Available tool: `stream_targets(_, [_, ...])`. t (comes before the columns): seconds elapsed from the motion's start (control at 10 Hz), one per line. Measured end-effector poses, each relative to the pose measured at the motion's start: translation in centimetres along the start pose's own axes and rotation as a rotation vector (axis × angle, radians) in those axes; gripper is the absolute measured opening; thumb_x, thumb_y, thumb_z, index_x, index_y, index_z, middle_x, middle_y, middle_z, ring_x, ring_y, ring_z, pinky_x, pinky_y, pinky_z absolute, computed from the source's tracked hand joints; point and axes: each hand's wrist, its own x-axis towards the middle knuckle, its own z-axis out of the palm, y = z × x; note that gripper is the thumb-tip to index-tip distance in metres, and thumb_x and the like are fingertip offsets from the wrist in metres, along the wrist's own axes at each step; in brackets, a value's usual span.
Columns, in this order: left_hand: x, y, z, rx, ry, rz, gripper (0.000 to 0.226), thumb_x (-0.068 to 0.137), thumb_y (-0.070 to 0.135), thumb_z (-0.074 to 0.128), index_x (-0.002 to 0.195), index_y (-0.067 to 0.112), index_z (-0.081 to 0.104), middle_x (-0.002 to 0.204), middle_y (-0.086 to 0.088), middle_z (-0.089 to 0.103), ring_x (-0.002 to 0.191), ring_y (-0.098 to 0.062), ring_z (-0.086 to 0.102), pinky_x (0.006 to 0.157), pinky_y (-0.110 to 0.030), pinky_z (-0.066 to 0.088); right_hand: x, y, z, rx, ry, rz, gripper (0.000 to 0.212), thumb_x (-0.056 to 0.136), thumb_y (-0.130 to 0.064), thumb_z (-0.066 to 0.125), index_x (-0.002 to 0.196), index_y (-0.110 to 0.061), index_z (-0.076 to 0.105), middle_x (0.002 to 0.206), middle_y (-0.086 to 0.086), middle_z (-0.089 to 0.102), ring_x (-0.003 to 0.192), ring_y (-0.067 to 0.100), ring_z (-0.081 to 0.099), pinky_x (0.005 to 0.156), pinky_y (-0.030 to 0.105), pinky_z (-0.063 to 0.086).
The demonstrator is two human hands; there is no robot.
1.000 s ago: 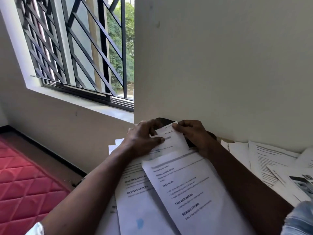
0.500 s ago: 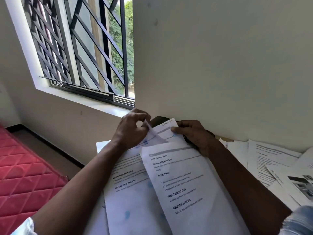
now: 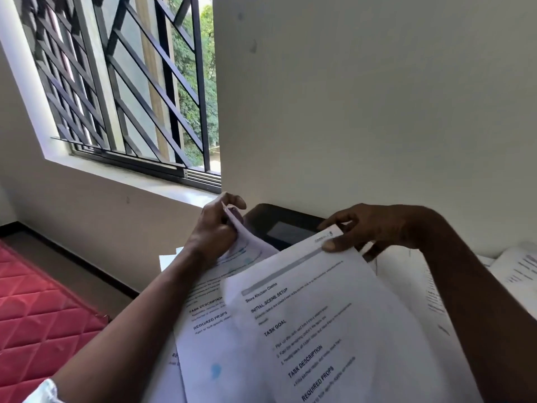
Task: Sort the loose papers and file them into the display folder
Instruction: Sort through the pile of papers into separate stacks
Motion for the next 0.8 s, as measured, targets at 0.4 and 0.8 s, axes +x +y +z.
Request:
stream_targets(0.4, [0.5,-2.5,-1.0,-0.001,0.050,-0.210,0.024,0.066,0.019,0.065,0.090,0.017,0.066,0.079,0.003,0.066,0.075,-0.024,0.064,0.066,-0.029,0.049,-5.5,3.8,1.3,0.272,-0.156,-0.064,0.062,0.077,-0.052,0.079,0.124,-0.015,0.067,0.118,0.010,0.071,0.097,0.028,0.065,0.076,0.035,0.057])
stream_targets(0.8, [-0.4,-0.4,0.2,0.245,-0.051,-0.139,0.027,0.080,0.032,0.080,0.106,0.028,0.072,0.094,0.006,0.077,0.088,-0.018,0.073,0.079,-0.031,0.056,-13.1,-0.5,9.1,-0.418,-0.292,0.039,0.068,0.064,-0.059,0.089,0.120,-0.043,0.054,0.113,-0.011,0.063,0.105,0.013,0.063,0.096,0.038,0.054])
